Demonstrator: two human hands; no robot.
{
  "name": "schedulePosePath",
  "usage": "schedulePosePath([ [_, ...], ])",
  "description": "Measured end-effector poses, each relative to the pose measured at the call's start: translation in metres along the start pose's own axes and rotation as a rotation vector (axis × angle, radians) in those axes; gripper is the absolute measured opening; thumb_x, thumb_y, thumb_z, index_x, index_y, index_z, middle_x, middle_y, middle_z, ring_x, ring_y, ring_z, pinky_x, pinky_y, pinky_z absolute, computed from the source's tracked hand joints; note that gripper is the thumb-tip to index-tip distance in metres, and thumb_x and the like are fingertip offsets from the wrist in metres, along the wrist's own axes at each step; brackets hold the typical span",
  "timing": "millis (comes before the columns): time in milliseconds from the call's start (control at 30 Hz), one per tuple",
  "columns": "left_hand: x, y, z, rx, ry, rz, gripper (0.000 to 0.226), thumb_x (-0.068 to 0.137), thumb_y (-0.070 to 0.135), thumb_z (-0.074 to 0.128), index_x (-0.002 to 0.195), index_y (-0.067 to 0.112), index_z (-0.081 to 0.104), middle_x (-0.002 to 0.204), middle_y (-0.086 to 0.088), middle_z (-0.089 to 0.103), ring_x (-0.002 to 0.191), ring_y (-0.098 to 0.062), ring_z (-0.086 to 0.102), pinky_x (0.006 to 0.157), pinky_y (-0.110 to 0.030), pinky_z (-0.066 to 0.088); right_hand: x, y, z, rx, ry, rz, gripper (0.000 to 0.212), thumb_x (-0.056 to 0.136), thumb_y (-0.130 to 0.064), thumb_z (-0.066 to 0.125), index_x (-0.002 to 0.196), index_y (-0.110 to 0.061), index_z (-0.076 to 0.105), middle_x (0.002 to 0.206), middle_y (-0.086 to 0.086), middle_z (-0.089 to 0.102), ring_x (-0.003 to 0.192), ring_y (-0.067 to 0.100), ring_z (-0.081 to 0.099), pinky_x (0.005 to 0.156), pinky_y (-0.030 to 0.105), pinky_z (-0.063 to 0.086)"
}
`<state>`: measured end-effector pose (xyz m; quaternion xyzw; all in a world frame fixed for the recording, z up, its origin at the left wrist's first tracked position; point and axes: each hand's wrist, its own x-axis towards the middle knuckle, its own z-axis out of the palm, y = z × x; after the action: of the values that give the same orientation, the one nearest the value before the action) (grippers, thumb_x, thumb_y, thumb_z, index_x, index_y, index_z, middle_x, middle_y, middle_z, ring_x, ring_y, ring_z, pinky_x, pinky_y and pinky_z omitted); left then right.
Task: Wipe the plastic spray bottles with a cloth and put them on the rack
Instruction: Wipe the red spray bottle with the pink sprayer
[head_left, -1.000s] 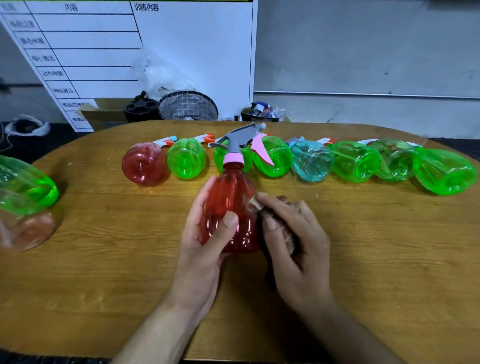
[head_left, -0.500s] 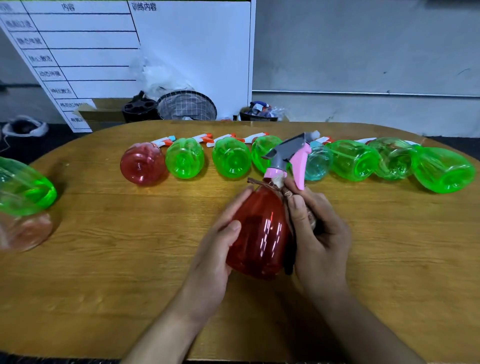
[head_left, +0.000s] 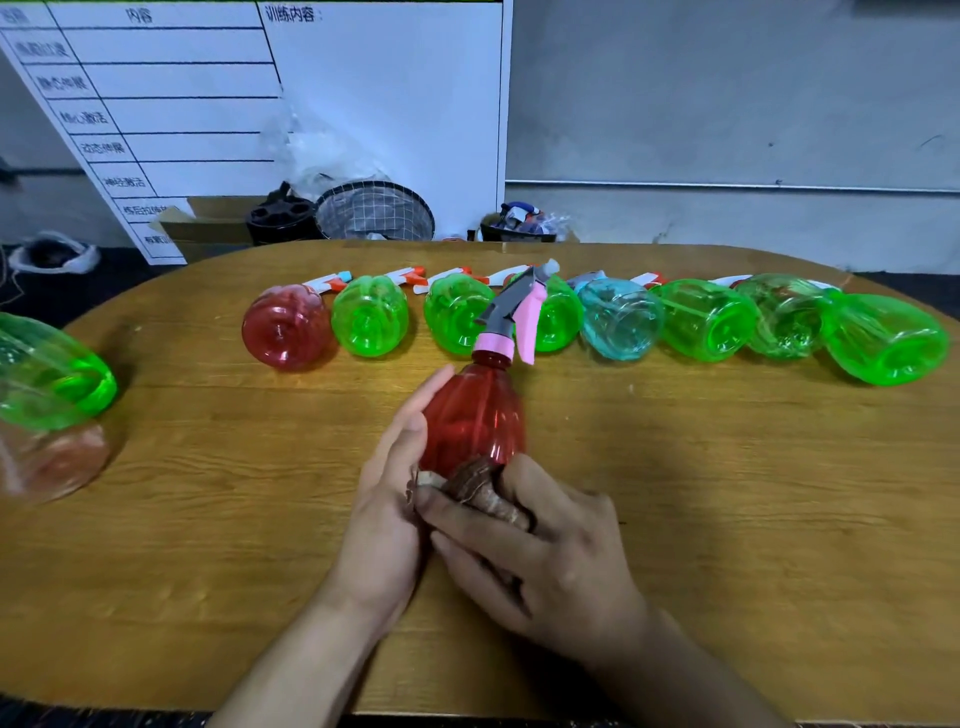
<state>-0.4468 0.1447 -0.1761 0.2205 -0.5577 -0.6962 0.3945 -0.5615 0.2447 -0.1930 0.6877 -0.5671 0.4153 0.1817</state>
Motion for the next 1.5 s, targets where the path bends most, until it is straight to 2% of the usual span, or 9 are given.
schedulePosePath([
  [67, 0.001, 0.0, 0.001, 0.034, 0.0, 0.015, 0.04, 0.111, 0.03, 0.041, 0.145, 0.023, 0.06, 0.141, 0.0, 0.07, 0.134, -0.019, 0.064, 0.114, -0.033, 0.05, 0.001, 0.003, -0.002, -0.011, 0.034, 0.018, 0.027, 0.101, -0.035, 0.069, 0.126, -0.029, 0.076, 0.087, 0.001, 0.055, 0.071, 0.01, 0.056, 0.052, 0.029, 0.051],
  [200, -0.002, -0.006, 0.004, 0.133, 0.003, 0.017, 0.042, 0.108, 0.04, 0.044, 0.144, 0.035, 0.064, 0.151, -0.001, 0.062, 0.145, -0.023, 0.053, 0.124, -0.058, 0.035, 0.007, 0.022, -0.01, 0.109, 0.13, 0.335, 0.034, 0.108, -0.041, 0.054, 0.134, -0.03, 0.07, 0.091, -0.005, 0.044, 0.073, 0.005, 0.048, 0.064, 0.023, 0.046],
  [367, -0.008, -0.018, 0.011, 0.133, -0.071, -0.038, 0.042, 0.107, 0.042, 0.042, 0.142, 0.038, 0.065, 0.148, 0.0, 0.064, 0.144, -0.023, 0.054, 0.121, -0.061, 0.037, 0.011, 0.036, -0.01, 0.207, 0.162, 0.58, 0.038, 0.108, -0.041, 0.045, 0.135, -0.03, 0.07, 0.084, -0.003, 0.05, 0.08, 0.011, 0.052, 0.071, 0.014, 0.037],
  [733, 0.004, 0.003, -0.007, -0.035, 0.062, 0.026, 0.04, 0.111, 0.033, 0.041, 0.147, 0.028, 0.06, 0.146, -0.004, 0.066, 0.139, -0.028, 0.06, 0.122, -0.053, 0.039, 0.0, -0.006, 0.006, 0.055, -0.057, 0.055, 0.028, 0.103, -0.034, 0.067, 0.13, -0.033, 0.074, 0.094, 0.003, 0.056, 0.074, 0.011, 0.057, 0.059, 0.025, 0.052],
  [900, 0.001, -0.003, 0.001, 0.099, -0.01, 0.017, 0.045, 0.106, 0.037, 0.041, 0.145, 0.032, 0.062, 0.149, 0.004, 0.064, 0.144, -0.019, 0.054, 0.125, -0.051, 0.037, 0.005, 0.012, -0.006, 0.144, 0.101, 0.293, 0.031, 0.106, -0.038, 0.058, 0.133, -0.03, 0.07, 0.096, -0.006, 0.044, 0.078, -0.001, 0.046, 0.068, 0.017, 0.045],
  [1067, -0.006, -0.009, 0.013, 0.195, -0.092, -0.007, 0.045, 0.103, 0.036, 0.044, 0.143, 0.026, 0.062, 0.146, 0.012, 0.065, 0.142, -0.007, 0.054, 0.126, -0.046, 0.037, 0.011, 0.028, -0.011, 0.195, 0.173, 0.557, 0.035, 0.105, -0.038, 0.052, 0.131, -0.027, 0.073, 0.091, 0.0, 0.057, 0.086, 0.007, 0.055, 0.075, 0.011, 0.04],
  [1233, 0.0, -0.007, 0.0, 0.142, -0.007, -0.011, 0.045, 0.105, 0.044, 0.045, 0.147, 0.039, 0.06, 0.151, 0.009, 0.061, 0.145, -0.016, 0.053, 0.124, -0.053, 0.036, 0.005, 0.009, -0.004, 0.195, 0.071, 0.363, 0.033, 0.105, -0.039, 0.059, 0.134, -0.029, 0.071, 0.093, -0.005, 0.046, 0.077, 0.002, 0.049, 0.067, 0.017, 0.044],
  [1400, 0.002, 0.005, -0.003, 0.003, 0.02, -0.008, 0.042, 0.11, 0.031, 0.039, 0.147, 0.025, 0.058, 0.14, 0.004, 0.07, 0.134, -0.015, 0.064, 0.109, -0.026, 0.051, -0.001, -0.001, 0.004, 0.168, -0.03, 0.132, 0.029, 0.102, -0.031, 0.068, 0.131, -0.029, 0.074, 0.109, 0.011, 0.065, 0.087, 0.019, 0.069, 0.066, 0.034, 0.059],
  [1500, 0.001, 0.007, 0.001, -0.005, 0.003, -0.031, 0.044, 0.109, 0.031, 0.037, 0.148, 0.027, 0.057, 0.141, 0.002, 0.07, 0.134, -0.019, 0.064, 0.113, -0.033, 0.05, 0.002, 0.006, -0.002, 0.177, -0.007, 0.132, 0.029, 0.103, -0.03, 0.066, 0.131, -0.027, 0.074, 0.1, 0.001, 0.057, 0.079, 0.008, 0.058, 0.063, 0.026, 0.054],
])
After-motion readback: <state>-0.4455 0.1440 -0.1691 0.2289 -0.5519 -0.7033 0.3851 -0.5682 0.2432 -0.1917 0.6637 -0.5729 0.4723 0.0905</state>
